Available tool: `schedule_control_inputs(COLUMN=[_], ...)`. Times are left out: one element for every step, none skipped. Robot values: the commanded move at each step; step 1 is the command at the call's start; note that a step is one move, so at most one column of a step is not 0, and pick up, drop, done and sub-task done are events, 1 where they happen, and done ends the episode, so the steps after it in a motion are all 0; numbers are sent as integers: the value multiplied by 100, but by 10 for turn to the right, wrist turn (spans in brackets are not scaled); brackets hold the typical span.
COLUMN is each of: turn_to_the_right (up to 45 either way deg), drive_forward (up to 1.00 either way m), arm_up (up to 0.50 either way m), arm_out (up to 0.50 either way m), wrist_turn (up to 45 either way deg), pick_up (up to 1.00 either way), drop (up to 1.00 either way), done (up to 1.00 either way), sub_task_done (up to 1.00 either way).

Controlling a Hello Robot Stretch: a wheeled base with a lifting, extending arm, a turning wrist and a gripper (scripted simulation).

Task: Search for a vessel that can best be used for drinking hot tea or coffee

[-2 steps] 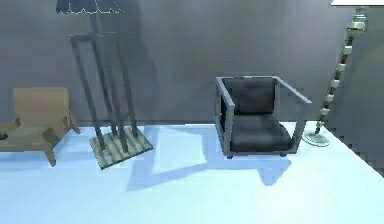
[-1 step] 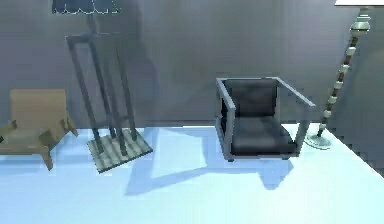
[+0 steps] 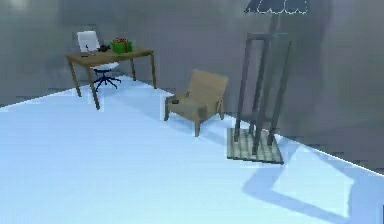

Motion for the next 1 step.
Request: schedule_control_inputs(turn_to_the_right=[-450], drive_forward=[0], arm_up=[0], arm_out=[0], wrist_turn=[0], pick_up=[0], drop=[0], done=[0], sub_task_done=[0])
